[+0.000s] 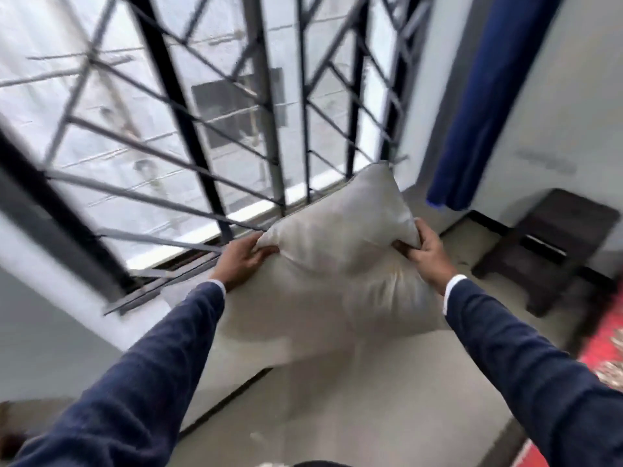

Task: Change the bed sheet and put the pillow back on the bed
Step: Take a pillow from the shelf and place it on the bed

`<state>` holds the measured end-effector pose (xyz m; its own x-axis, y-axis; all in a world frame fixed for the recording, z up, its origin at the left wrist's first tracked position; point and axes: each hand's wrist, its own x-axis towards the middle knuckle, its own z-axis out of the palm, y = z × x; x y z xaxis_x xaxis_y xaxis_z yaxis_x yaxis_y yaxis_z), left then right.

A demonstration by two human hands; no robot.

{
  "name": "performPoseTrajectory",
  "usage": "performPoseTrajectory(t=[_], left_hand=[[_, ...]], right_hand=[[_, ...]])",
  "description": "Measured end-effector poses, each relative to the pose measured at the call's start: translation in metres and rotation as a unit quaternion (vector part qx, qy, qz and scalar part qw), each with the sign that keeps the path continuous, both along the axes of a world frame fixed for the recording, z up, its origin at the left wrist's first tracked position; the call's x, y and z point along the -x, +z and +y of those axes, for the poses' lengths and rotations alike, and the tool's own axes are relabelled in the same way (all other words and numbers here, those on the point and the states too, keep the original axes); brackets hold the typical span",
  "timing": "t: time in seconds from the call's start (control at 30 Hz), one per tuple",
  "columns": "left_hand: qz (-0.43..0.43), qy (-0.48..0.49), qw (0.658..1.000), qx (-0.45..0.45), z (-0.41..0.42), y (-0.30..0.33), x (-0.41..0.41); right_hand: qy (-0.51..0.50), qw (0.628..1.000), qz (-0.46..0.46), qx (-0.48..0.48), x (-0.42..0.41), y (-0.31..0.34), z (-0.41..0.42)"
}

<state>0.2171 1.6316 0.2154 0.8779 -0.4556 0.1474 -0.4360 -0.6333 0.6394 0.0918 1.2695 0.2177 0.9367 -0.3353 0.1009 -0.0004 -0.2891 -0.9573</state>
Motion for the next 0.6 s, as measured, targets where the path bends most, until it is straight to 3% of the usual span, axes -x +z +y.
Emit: performPoseTrajectory(t=[0.1, 0.27, 0.33, 0.43, 0.53, 0.6], left_hand=[[-0.032, -0.05, 0.997, 0.047, -0.103, 0.008, -0.016], [-0.085, -0.132, 0.986, 0.061, -0.269, 0.019, -0.041], [-0.074, -0.163, 0.981, 0.074, -0.332, 0.026, -0.041], [-0.044, -0.212, 0.967, 0.131, -0.424, 0.03, -0.037], [0.001, -0.279, 0.945, 0.172, -0.521, 0.033, -0.039], [0.022, -0.31, 0.931, 0.19, -0.578, 0.035, -0.044]], right_hand=[[-0.119, 0.991, 0.015, 0.063, 0.018, -0.004, -0.078], [-0.315, 0.936, -0.013, 0.156, 0.057, -0.013, -0.193], [-0.355, 0.926, 0.031, 0.123, 0.08, -0.037, -0.24], [-0.386, 0.916, 0.102, 0.032, 0.115, -0.135, -0.343], [-0.432, 0.889, 0.153, -0.022, 0.135, -0.088, -0.333], [-0.405, 0.897, 0.175, -0.037, 0.14, -0.087, -0.342]])
